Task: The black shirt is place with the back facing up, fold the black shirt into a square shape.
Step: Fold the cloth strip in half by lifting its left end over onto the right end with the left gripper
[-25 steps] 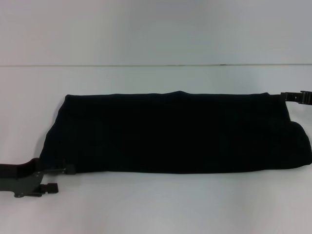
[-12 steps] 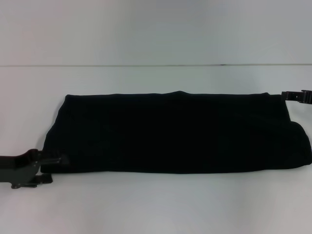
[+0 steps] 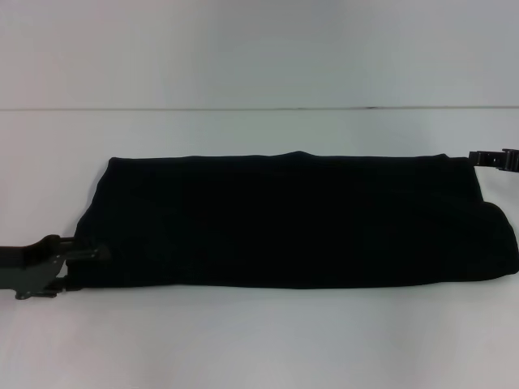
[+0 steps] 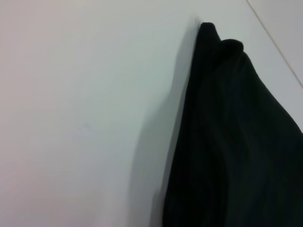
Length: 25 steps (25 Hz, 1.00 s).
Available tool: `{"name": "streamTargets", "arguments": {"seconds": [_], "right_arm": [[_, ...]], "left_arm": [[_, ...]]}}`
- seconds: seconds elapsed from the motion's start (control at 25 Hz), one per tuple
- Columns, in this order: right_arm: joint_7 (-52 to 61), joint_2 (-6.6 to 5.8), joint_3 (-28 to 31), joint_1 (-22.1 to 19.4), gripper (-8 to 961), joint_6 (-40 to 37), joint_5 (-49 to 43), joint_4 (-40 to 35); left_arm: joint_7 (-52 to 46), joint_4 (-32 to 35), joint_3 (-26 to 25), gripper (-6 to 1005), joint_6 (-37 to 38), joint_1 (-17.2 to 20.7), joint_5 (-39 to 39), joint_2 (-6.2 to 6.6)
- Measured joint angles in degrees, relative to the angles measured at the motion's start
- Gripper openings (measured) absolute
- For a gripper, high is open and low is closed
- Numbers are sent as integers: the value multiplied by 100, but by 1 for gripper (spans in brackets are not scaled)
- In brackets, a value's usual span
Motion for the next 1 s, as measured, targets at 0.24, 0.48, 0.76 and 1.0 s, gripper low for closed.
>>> {"name": "streamTargets", "arguments": {"seconds": [0.24,0.48,0.76,1.0], "right_arm": [[1,-9,0,0,626,-8,0,0],[1,-9,0,0,625,-18,0,2],[2,-15,0,0,625,-37,0,1],[-6,-6,0,1,625,-6,0,-2]], "left_arm": [[159,10,17,800,39,-27,-2,5],[394,14,23,765,-22,-30,-5,4],[554,22,-7,695,-243,31,-5,4],[591,26,7,476,-276,34,-5,-5]]}}
